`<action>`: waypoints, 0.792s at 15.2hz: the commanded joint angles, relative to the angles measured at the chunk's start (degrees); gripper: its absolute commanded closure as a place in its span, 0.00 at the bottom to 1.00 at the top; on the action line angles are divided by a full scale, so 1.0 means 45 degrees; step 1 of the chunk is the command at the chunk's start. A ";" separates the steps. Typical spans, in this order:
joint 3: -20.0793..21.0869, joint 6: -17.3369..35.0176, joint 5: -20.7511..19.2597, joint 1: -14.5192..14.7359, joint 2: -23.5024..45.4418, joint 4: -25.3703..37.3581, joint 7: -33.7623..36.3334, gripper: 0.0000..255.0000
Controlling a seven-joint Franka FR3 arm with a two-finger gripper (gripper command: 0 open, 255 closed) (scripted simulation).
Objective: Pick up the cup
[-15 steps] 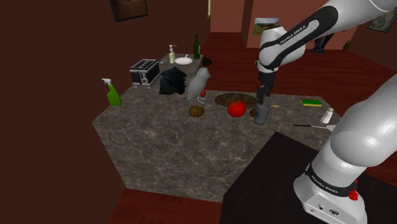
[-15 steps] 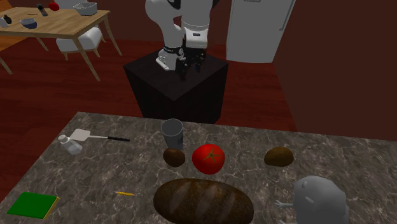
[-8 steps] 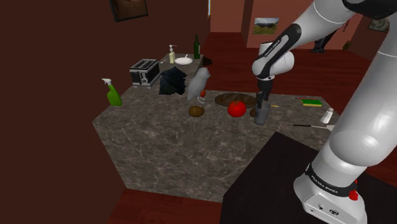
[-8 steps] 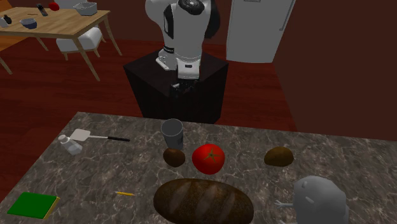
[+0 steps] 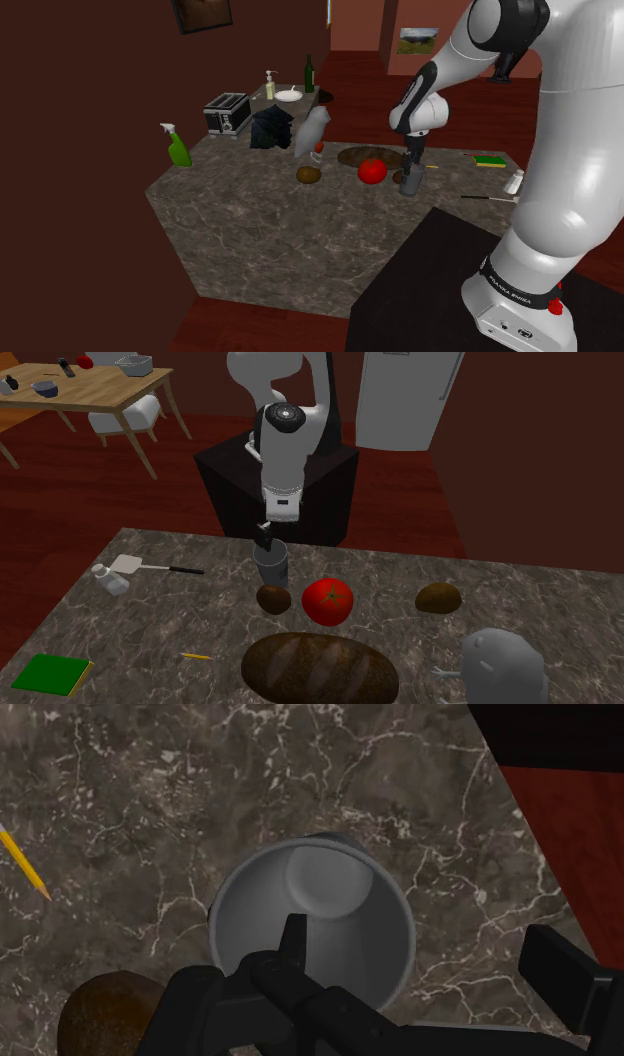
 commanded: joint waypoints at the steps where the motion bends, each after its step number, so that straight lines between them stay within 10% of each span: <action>1: 0.0128 0.0285 0.0217 -0.0169 0.0356 0.0065 -0.0192 0.00; 8: 0.0555 0.1049 0.0731 -0.0501 0.1279 0.0190 -0.0470 0.00; 9: 0.0560 0.1040 0.0738 -0.0517 0.1296 0.0216 -0.0485 1.00; 12: 0.0569 0.1032 0.0749 -0.0532 0.1324 0.0252 -0.0495 1.00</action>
